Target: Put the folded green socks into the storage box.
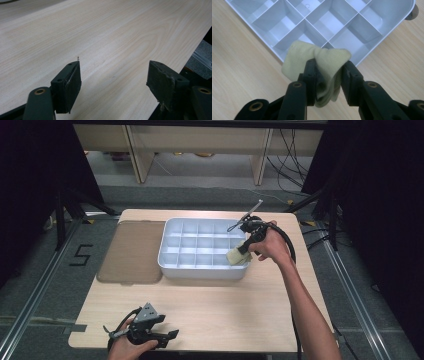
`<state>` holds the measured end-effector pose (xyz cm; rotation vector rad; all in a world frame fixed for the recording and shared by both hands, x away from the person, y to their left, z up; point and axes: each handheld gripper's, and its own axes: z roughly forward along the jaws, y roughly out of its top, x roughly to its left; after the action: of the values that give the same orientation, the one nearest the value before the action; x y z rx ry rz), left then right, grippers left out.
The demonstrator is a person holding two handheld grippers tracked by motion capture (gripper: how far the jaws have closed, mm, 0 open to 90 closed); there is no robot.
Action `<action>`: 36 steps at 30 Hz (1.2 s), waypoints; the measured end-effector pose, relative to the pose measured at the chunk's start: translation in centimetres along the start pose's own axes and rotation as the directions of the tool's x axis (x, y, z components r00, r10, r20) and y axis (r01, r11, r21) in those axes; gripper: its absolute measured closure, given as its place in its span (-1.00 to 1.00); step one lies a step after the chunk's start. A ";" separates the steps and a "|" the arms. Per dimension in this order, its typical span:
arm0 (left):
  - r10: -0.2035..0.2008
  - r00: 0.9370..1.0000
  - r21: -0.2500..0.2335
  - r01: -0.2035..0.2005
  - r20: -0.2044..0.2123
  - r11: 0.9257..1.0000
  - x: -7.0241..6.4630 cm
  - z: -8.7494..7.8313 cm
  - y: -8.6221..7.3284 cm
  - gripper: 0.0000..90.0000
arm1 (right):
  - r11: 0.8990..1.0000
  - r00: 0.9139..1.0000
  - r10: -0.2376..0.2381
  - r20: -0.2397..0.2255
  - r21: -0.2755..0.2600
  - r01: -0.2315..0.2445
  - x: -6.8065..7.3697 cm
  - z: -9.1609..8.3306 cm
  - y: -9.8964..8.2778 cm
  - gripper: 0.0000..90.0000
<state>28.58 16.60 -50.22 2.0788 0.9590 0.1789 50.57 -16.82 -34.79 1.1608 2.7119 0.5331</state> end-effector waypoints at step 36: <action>-0.010 1.000 0.019 0.010 0.003 1.000 -0.1 0.1 -0.1 -0.40 | 0.995 0.996 -0.027 0.081 0.093 0.019 -1.2 5.9 0.4 0.53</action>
<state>28.52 16.51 -50.40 2.0906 0.9732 0.1621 53.24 -15.87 -40.12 1.1444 2.7013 0.3518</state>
